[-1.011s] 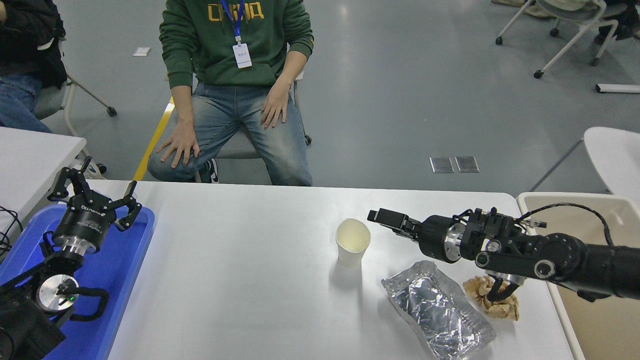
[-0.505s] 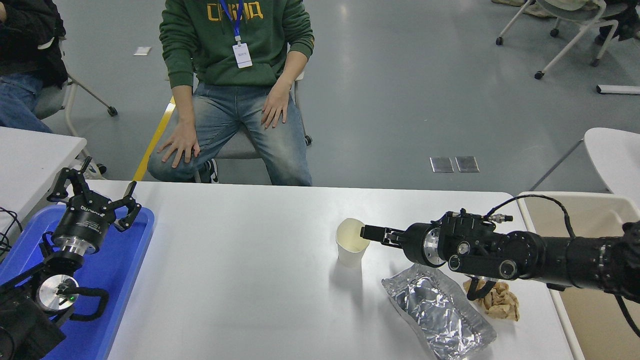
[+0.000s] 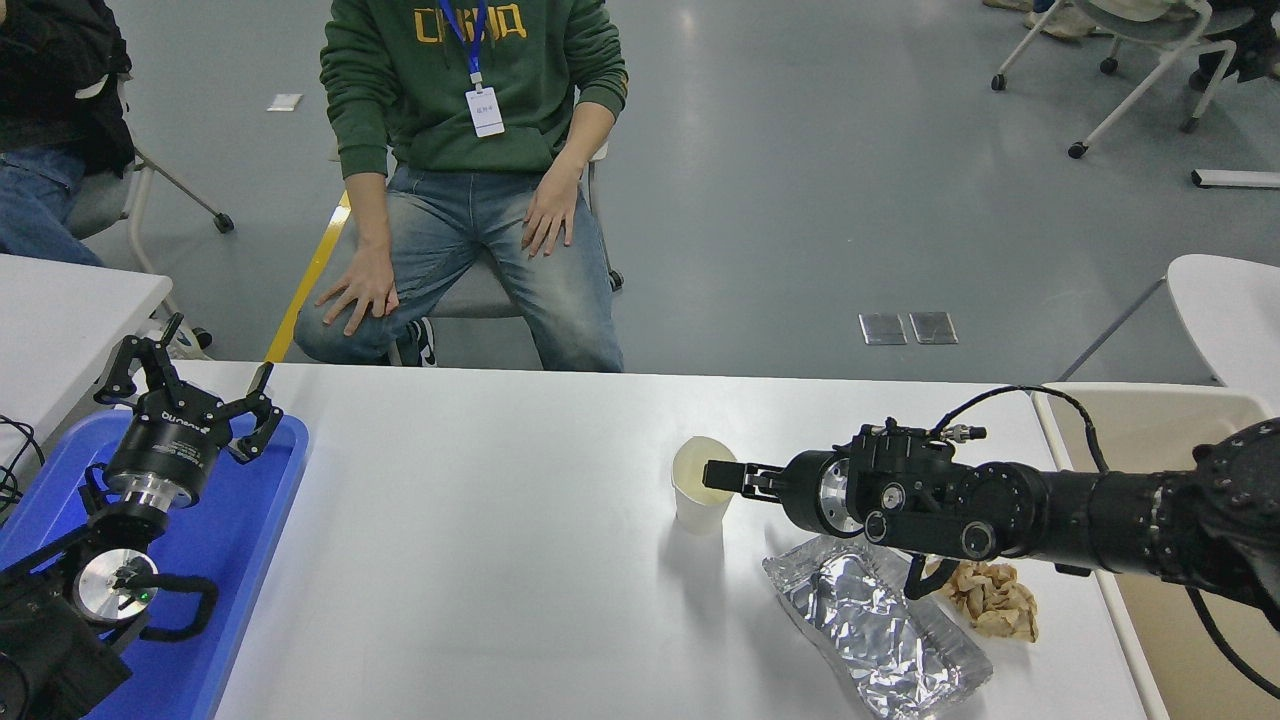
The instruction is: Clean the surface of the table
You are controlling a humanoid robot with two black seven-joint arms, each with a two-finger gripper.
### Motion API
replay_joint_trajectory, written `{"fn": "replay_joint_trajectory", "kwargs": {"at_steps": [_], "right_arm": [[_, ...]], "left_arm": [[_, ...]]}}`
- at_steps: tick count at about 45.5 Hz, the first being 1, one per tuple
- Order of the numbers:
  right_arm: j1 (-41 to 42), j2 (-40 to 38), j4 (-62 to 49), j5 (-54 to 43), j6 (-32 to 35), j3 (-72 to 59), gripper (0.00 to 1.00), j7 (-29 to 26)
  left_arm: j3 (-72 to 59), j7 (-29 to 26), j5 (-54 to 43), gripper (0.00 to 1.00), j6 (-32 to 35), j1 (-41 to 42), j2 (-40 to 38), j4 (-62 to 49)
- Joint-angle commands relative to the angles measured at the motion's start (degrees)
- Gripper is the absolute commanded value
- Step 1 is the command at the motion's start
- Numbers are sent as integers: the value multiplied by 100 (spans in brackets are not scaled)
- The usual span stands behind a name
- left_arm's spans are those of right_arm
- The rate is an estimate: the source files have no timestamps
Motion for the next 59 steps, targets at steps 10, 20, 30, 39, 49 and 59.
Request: {"fn": "replay_joint_trajectory", "kwargs": {"at_steps": [10,20,30,39,49,59], "right_arm": [[-19,402,-746,-55,411,-228,60,-68],[113,402,-755,-248,798,-220,0,-358],[254,490,-676,-196,877,-202,0,-402],[456,394,-510,-160,965,-193,0,-402],[1071,-423,316,-143,1009,-141,0,-429],[1695,-1565,1230,-143,1167,-141,0,-525]], "left_arm": [[0,0,0,100,0,0,0,0],[0,0,0,100,0,0,0,0],[-8,0,0,100,0,0,0,0],[-8,0,0,100,0,0,0,0],[0,0,0,100,0,0,0,0],[-8,0,0,100,0,0,0,0]]}}
